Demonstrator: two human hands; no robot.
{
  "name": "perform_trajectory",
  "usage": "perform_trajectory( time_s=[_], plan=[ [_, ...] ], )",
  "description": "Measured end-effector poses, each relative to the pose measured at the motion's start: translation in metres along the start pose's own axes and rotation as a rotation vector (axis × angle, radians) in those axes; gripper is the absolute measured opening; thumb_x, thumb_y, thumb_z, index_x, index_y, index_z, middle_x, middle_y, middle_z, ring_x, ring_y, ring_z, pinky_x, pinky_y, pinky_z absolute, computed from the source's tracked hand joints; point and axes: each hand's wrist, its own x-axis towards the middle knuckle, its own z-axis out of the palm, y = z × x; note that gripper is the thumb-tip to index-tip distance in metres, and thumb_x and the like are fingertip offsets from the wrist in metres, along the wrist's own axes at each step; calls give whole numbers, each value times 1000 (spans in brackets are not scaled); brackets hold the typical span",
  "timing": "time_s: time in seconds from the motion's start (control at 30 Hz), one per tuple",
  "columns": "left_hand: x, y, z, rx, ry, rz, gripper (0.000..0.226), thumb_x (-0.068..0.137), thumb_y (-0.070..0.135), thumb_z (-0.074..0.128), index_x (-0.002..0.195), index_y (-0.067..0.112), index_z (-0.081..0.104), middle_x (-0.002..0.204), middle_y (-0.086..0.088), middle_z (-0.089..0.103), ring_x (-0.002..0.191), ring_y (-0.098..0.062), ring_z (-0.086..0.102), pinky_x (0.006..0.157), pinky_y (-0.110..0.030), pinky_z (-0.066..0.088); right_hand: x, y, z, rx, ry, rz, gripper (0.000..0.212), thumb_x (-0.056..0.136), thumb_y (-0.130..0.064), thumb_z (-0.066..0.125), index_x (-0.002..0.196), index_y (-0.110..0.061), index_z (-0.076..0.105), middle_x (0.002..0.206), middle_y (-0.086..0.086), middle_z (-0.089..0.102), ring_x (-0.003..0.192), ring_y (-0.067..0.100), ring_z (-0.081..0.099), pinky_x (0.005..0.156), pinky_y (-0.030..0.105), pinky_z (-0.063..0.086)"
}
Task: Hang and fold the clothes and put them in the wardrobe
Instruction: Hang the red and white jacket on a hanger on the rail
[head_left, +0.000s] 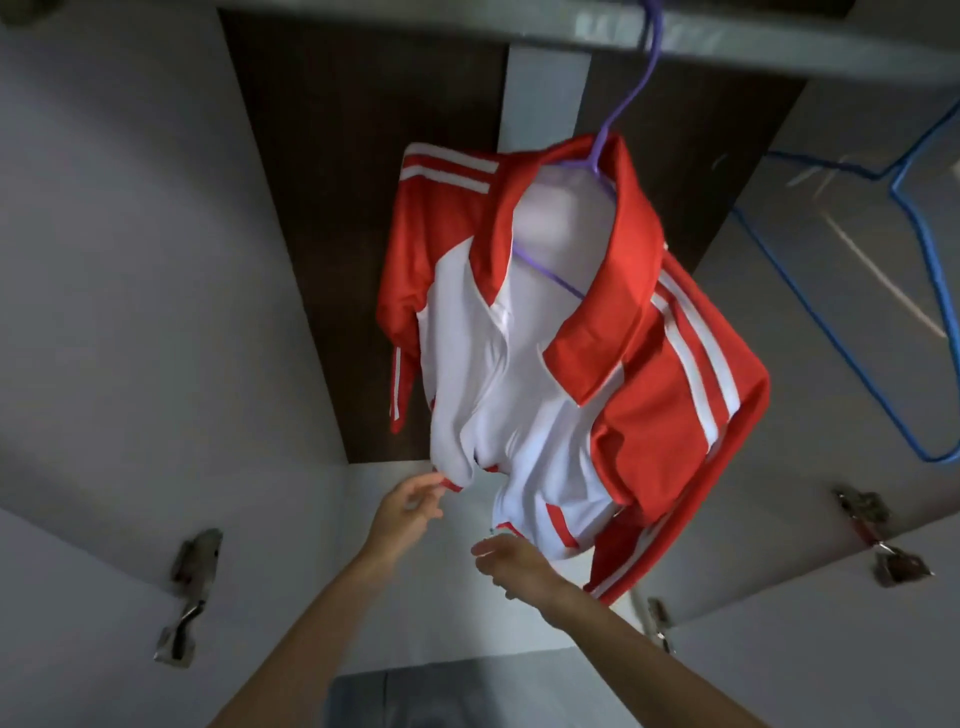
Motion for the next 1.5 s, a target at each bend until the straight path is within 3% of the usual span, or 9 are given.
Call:
perform_trajectory(
  time_s=[0.2,0.4,0.6,0.73,0.83,0.9,1.0,1.2,1.5],
  plan=[
    [51,-104,26,-126,7,-110,26,95,11,55,121,8,56,106,-10,59,82,-19,60,68,-23,46,89,79,43,352,137,184,29,95,-16,51,124,-15,54,108,3,53,97,20,51,76,28,47],
    [118,-194,61,-265,-58,-225,53,91,33,61,137,18,39,143,-7,42,122,-27,49,102,-41,42,167,159,65,701,154,261,30,87,-15,65,115,-12,53,120,7,48,110,24,46,91,37,48],
    [177,-242,79,-630,-101,-320,96,69,50,75,146,21,28,156,-7,18,142,-33,19,108,-51,36,229,204,76,1099,17,168,14,82,-9,70,93,-14,63,115,3,56,111,23,45,96,33,42],
    [200,-251,81,-787,-176,-248,79,83,51,64,147,24,28,155,-1,27,145,-25,17,112,-48,26,250,213,78,1190,15,112,18,84,-14,70,102,-18,67,121,-5,61,122,20,45,103,30,36],
    [205,-253,86,-793,-169,-190,64,94,50,49,147,19,30,154,0,30,144,-19,23,114,-39,24,257,217,75,1239,33,82,22,79,-16,76,99,-22,67,109,-8,63,100,14,47,94,25,39],
    [202,-258,87,-777,-120,-146,55,96,41,49,141,11,39,151,-4,36,137,-18,37,113,-31,30,260,220,76,1212,66,55,21,76,-16,79,93,-22,68,102,-8,64,91,13,46,87,25,40],
    [191,-270,80,-847,-137,-91,18,93,19,60,108,10,64,120,-4,66,94,-10,69,93,-26,46,260,224,82,1053,67,-49,21,81,-19,75,99,-22,66,100,-9,65,98,11,52,90,26,40],
    [162,-264,59,-724,-241,-67,12,80,5,69,92,6,71,95,-4,74,85,-11,72,66,-20,57,243,215,92,988,-8,-221,20,80,2,72,98,-8,68,85,-2,75,74,8,71,62,19,54],
    [122,-246,51,-493,-405,1,29,63,12,76,91,8,68,76,3,68,63,-2,60,63,-11,51,209,205,86,1459,-280,-276,25,72,5,67,97,3,71,96,12,71,88,19,70,72,24,59]
  ],
)
